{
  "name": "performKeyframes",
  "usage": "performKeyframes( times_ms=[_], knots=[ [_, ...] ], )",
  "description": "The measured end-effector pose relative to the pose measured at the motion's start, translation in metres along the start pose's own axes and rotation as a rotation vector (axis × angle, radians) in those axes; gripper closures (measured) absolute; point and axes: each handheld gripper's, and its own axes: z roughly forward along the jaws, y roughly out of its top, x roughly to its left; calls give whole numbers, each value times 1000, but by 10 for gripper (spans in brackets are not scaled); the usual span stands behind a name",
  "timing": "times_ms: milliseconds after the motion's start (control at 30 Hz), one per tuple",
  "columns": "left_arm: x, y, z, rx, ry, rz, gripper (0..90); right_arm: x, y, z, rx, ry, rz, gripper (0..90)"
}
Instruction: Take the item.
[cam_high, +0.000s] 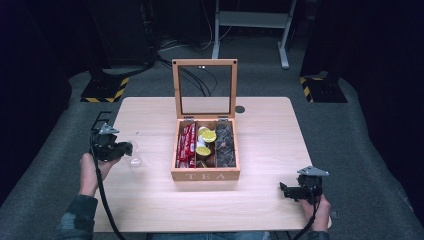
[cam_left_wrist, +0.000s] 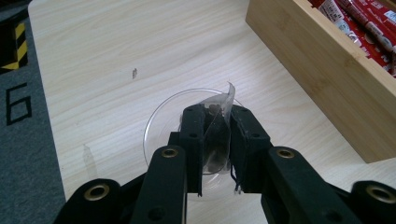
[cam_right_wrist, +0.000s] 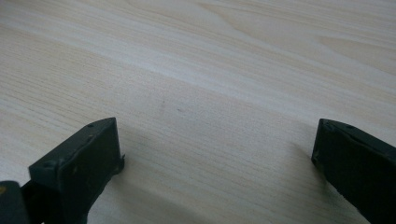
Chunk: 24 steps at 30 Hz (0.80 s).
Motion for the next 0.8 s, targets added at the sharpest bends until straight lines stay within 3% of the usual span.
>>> performKeyframes(
  times_ms=[233, 333, 567, 800],
  knots=[
    [2, -2, 4, 15, -3, -5, 752, 0, 0, 0, 1, 0, -1, 4],
    [1, -1, 5, 22, -12, 0, 705, 0, 0, 0, 0, 0, 0, 4],
    [-3, -1, -2, -12, -7, -10, 458, 0, 0, 0, -1, 0, 0, 4],
    [-8, -5, -24, -69, 11, -21, 210, 0, 0, 0, 1, 0, -1, 4]
  ],
)
